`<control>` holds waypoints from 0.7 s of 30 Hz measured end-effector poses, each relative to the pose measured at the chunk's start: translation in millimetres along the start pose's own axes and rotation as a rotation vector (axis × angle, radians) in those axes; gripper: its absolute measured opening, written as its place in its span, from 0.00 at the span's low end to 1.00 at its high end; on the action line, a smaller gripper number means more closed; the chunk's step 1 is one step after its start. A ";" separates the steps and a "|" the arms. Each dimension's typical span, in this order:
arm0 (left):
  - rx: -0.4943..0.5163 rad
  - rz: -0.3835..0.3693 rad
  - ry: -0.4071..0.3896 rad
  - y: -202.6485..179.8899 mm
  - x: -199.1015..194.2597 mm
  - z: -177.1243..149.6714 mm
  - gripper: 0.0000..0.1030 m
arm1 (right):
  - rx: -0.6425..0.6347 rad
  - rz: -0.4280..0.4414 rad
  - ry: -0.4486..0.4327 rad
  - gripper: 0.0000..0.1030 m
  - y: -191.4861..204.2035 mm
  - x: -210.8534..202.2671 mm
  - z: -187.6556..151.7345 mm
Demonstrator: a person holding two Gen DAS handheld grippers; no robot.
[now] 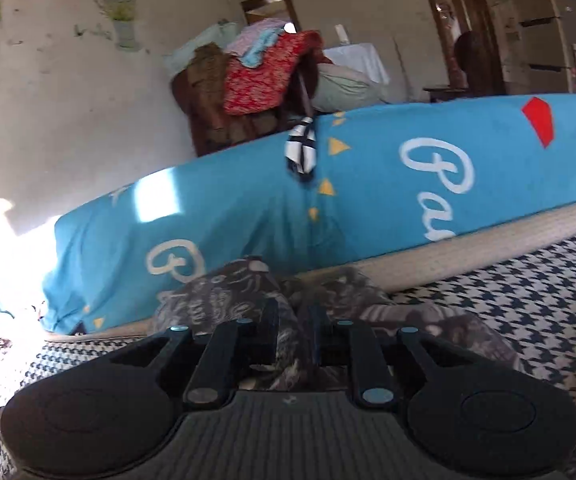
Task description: Fold clothes
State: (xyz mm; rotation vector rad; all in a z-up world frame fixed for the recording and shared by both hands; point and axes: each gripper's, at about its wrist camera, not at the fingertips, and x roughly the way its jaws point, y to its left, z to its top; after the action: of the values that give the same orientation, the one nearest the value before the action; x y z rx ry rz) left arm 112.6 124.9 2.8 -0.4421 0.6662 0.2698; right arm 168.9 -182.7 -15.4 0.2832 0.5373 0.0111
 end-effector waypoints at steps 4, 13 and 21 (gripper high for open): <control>0.014 -0.011 0.016 -4.0 2.8 -4.1 0.74 | -0.049 0.065 -0.054 0.27 -6.1 -22.0 -2.4; -0.007 -0.014 0.049 -0.8 6.8 -5.8 0.74 | -0.705 0.269 -0.017 0.41 85.2 -24.2 -50.0; -0.031 -0.031 0.083 0.9 10.1 -7.6 0.74 | -1.157 0.160 0.017 0.48 117.8 8.3 -101.3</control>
State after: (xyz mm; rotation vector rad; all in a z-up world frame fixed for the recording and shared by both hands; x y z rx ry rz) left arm 115.9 123.1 -9.3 -0.4951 0.7367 0.2331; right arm 132.2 -42.2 -71.0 -0.8056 0.4493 0.4646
